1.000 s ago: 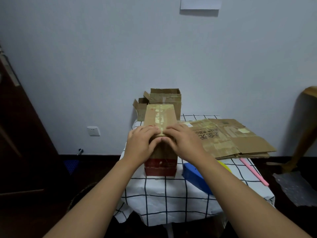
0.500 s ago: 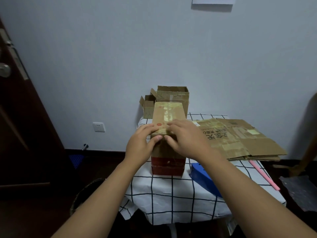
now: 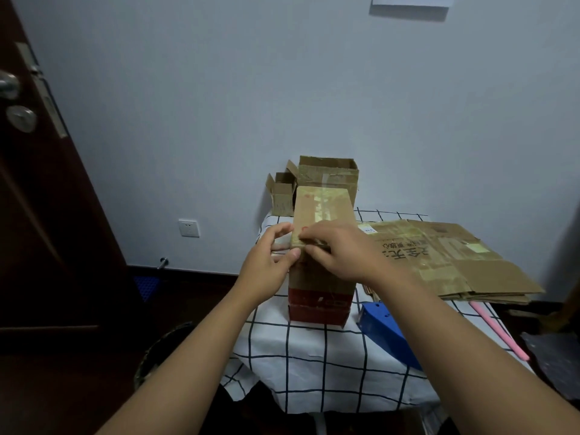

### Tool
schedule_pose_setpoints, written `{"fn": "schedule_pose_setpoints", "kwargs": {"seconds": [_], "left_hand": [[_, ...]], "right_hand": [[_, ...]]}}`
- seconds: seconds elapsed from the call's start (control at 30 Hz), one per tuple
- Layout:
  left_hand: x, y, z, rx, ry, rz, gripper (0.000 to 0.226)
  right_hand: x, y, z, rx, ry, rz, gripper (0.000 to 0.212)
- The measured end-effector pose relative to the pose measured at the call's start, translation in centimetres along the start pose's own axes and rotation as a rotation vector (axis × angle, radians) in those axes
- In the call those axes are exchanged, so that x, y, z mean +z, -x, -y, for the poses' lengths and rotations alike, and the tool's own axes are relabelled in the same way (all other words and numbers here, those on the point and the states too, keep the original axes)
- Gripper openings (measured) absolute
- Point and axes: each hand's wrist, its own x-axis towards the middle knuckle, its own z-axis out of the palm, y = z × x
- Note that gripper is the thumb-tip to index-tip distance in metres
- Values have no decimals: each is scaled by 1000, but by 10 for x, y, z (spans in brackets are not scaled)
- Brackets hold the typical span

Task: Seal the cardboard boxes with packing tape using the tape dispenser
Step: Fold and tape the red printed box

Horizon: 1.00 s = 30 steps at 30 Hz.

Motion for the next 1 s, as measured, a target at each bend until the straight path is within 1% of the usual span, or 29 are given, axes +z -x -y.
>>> {"fn": "schedule_pose_setpoints", "kwargs": {"seconds": [0.1,0.2,0.23,0.33,0.4,0.47,0.53,0.8,0.87,0.93,1.0], "left_hand": [[0,3,6,-104,146,-101,30],[5,4,9,-212,322,-162,9],[7,5,9,-224,371,-167,8],[9,7,11,-199,394,-130,22],[9,9,13,-182,412,-96,21],[8,10,15,-167,434,-88,15],[8,10,18,-146,414,-101,12],[21,9,20,-123,272,-212,12],[25,8,16,-142,257,-286,11],[30,9,10,-168,243,-397,11],[36,11,6,-165,119,-484,8]], "right_hand": [[4,3,-2,-12,-16,-13,32],[5,2,-2,-3,-24,-23,32],[5,2,-2,4,-23,-24,32],[5,3,-3,30,-33,-24,33],[4,4,-4,47,-38,-18,34],[3,4,-5,55,-37,-15,35],[3,4,-4,61,-32,-12,35],[5,3,-2,68,-24,-15,34],[6,3,-1,64,-24,-11,34],[6,3,-1,62,-32,-14,34],[7,4,-1,61,-41,-24,33]]}}
